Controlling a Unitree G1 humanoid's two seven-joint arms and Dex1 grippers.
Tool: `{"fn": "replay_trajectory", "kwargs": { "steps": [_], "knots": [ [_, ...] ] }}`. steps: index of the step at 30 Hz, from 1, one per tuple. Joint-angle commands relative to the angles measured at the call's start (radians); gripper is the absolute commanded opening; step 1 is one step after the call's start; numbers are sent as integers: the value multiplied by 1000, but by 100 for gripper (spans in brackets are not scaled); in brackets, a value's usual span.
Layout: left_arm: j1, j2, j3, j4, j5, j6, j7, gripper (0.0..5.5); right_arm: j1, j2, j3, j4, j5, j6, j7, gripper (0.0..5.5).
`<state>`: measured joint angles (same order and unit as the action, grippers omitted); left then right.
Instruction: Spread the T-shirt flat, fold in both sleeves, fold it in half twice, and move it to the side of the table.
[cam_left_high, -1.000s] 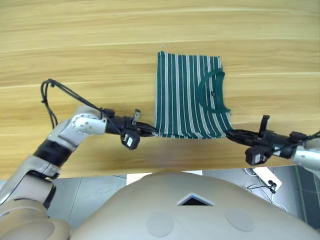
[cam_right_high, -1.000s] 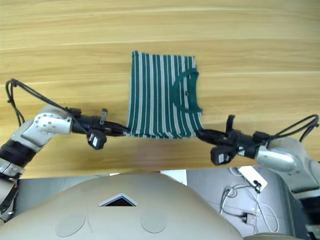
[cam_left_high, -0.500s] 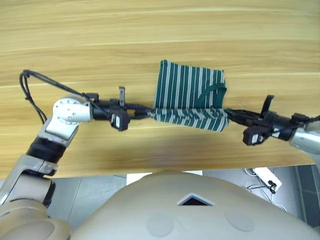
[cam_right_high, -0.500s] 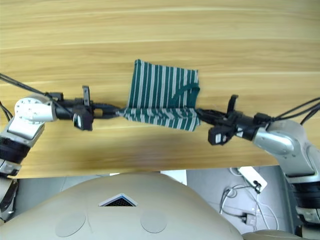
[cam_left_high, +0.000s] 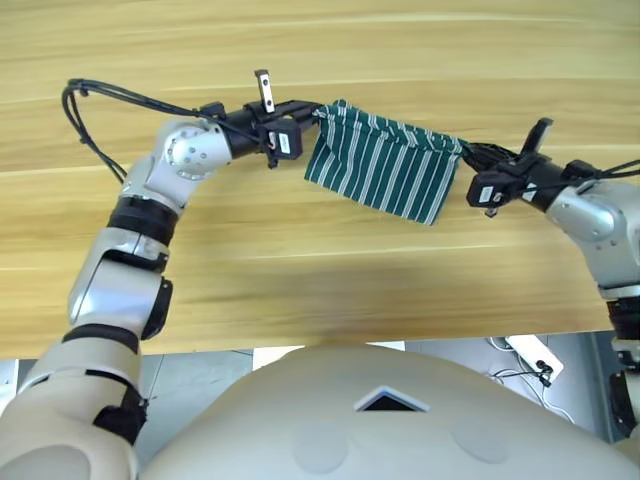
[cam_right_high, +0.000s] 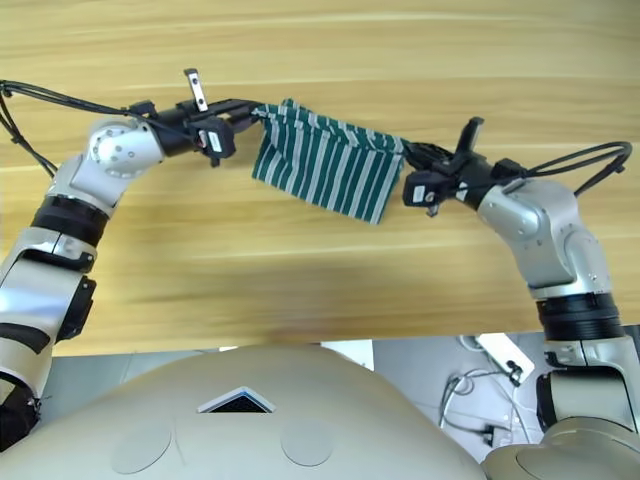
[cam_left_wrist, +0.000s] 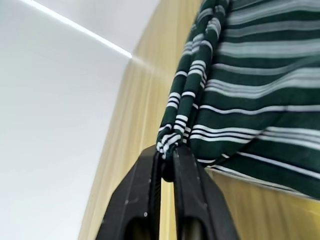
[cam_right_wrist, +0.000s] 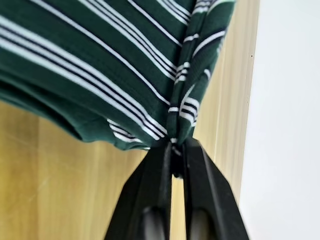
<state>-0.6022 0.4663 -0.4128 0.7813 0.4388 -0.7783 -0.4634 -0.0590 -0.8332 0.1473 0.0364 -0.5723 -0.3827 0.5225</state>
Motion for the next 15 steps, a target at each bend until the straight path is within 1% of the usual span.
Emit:
{"fn": "replay_trajectory", "kwargs": {
  "steps": [1,5,8,9,10,12,14,15],
  "knots": [
    [-77,-42,-54,217,103,20,96,21,-38,42,70,84,-52,26,-12,12],
    [-121,-109,-79,368,134,22,156,21,-44,82,149,165,-103,29,-27,12],
    [-159,-151,-82,437,147,54,224,21,-11,81,175,160,-88,17,-22,12],
    [-168,-160,-82,452,149,64,239,21,-5,78,177,156,-81,14,-23,40],
    [-175,-167,-81,463,148,68,248,48,5,75,171,147,-68,13,-24,51],
    [-184,-177,-73,477,134,69,259,79,23,71,153,126,-36,16,-29,86],
    [-192,-182,-61,484,121,67,277,106,30,74,125,112,0,30,-43,112],
    [-196,-183,-54,485,115,64,291,112,29,82,92,102,39,49,-52,117]
  ]
}}
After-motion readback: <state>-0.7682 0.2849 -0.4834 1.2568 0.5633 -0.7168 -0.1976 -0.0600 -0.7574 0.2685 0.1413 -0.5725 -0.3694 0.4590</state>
